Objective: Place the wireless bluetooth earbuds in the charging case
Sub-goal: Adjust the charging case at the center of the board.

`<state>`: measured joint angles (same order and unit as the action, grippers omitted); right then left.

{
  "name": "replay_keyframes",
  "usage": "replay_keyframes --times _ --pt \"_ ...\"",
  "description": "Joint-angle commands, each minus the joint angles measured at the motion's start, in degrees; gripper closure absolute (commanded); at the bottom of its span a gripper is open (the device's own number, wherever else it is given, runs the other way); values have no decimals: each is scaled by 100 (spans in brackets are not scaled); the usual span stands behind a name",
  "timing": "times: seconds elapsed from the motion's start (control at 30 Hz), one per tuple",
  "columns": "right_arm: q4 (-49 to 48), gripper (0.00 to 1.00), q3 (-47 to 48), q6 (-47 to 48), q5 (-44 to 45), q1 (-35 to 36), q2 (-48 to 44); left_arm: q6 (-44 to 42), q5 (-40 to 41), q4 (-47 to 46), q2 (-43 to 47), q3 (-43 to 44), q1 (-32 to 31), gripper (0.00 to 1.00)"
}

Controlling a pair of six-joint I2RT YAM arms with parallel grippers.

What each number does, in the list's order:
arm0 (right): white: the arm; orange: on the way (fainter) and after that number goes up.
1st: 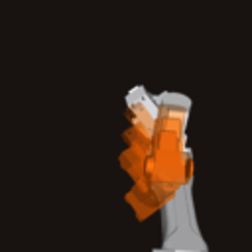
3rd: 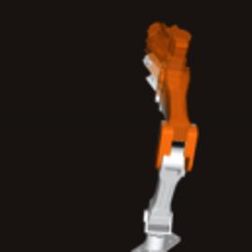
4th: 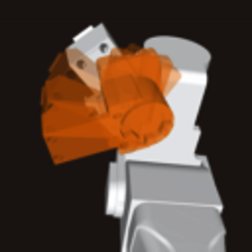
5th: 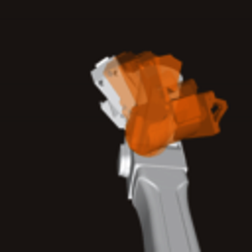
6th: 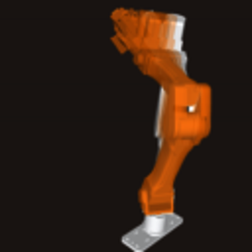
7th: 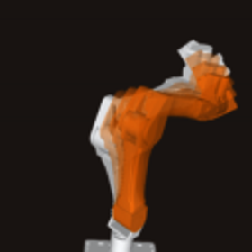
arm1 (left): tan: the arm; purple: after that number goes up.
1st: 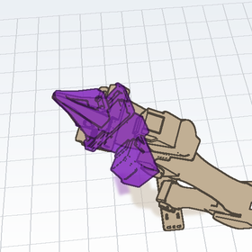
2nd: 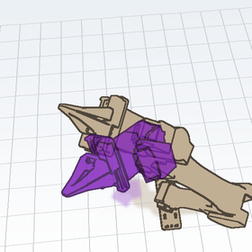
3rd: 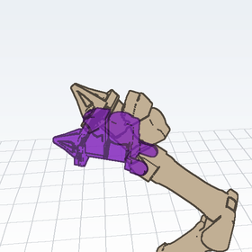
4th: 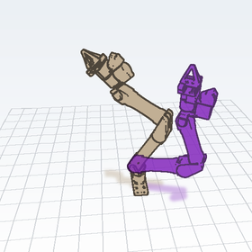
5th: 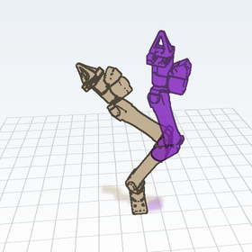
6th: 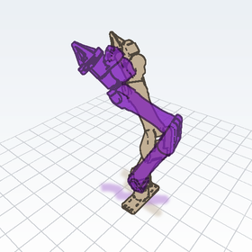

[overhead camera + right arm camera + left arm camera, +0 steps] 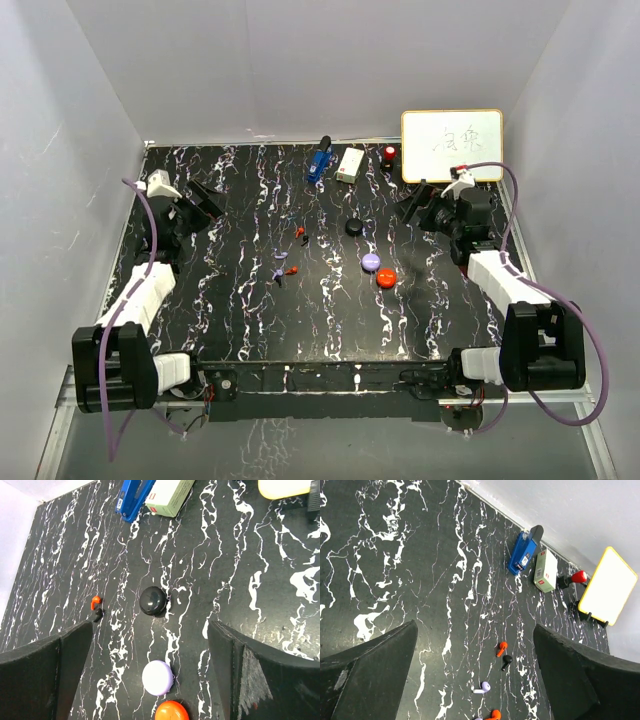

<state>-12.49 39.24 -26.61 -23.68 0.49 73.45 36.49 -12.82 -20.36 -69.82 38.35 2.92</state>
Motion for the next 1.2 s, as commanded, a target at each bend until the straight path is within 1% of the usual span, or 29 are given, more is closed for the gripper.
replay_keyframes --times 0.0,0.17,0.3,0.5,0.6,0.73,0.97,1.17 --pt "33 2 375 148 174 193 38 -72 -38 -280 382 -131 4 1" --pt "438 2 538 389 534 469 111 -92 -311 -325 417 -141 6 1" --pt "877 2 787 764 1141 868 240 -41 -361 -454 496 -274 7 1" --pt "1305 2 1051 1051 1881 1458 476 -46 -791 -61 51 85 -71 1" --pt "1494 2 1178 1132 2143 1705 672 -215 -694 148 30 145 -280 3" --pt "1574 2 1214 1176 2395 1812 789 -546 -398 515 22 279 -688 3" --pt "1557 2 1208 1124 2460 1865 961 -694 -142 482 -227 347 -1308 7" --pt "1457 2 1542 1059 2463 1991 1606 -705 -89 406 -680 560 -1696 8"
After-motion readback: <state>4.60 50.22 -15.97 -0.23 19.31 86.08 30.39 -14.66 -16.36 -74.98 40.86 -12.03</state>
